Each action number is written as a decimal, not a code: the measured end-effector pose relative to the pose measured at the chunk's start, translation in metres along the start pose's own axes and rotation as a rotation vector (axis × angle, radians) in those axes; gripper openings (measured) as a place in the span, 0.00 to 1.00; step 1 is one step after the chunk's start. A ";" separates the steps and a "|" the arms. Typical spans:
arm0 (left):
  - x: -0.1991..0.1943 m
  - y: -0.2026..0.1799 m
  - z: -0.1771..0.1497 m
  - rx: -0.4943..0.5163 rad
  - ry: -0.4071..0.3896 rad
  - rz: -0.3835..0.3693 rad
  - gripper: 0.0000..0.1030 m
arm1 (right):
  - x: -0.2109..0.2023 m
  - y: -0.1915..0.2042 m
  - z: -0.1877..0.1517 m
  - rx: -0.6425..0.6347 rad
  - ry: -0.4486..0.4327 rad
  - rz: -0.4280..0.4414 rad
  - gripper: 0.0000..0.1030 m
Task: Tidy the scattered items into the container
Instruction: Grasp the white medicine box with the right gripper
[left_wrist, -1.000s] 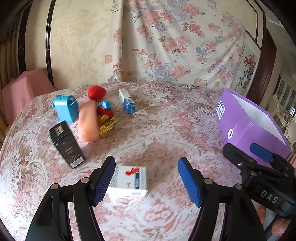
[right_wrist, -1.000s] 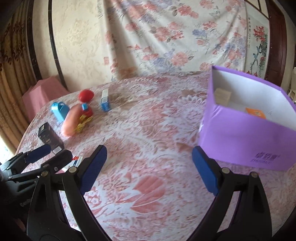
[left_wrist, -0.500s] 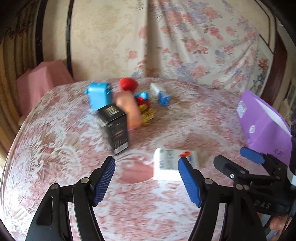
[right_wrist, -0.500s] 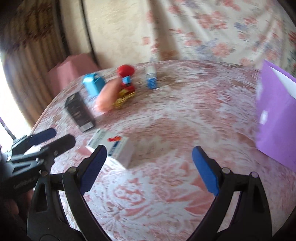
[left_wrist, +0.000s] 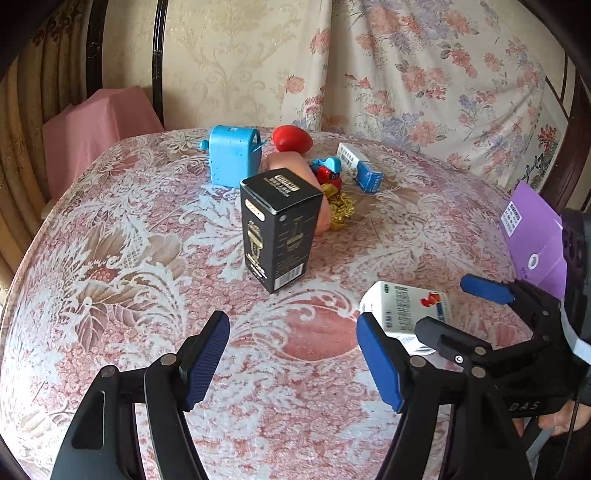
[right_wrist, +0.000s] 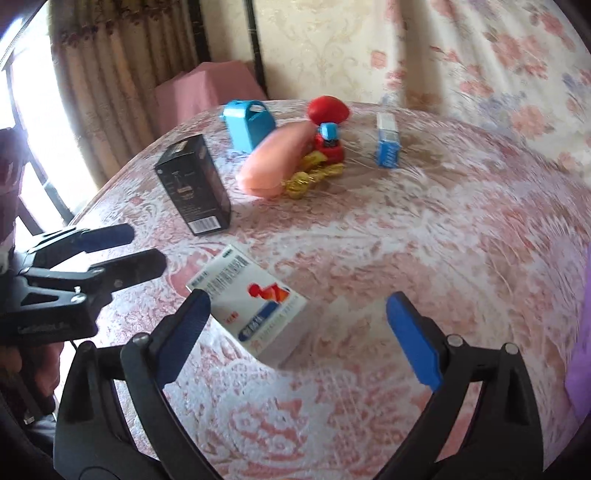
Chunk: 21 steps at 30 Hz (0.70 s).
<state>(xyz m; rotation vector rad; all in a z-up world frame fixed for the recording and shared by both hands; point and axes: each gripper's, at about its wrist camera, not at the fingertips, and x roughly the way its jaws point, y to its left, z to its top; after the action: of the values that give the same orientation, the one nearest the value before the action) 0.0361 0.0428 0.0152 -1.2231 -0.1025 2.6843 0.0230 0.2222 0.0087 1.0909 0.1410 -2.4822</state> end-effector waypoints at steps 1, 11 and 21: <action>0.002 0.002 0.001 -0.004 0.004 0.001 0.70 | 0.001 0.002 0.001 -0.011 -0.002 0.000 0.95; 0.014 0.014 0.007 -0.024 0.010 0.030 0.70 | 0.022 0.019 0.002 -0.115 0.052 0.016 0.95; 0.024 0.011 0.016 -0.045 -0.002 0.036 0.70 | 0.029 0.001 0.007 0.041 0.064 -0.147 0.45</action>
<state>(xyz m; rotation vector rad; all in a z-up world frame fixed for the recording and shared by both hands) 0.0074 0.0367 0.0060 -1.2465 -0.1430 2.7281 0.0009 0.2098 -0.0074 1.2172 0.1969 -2.5906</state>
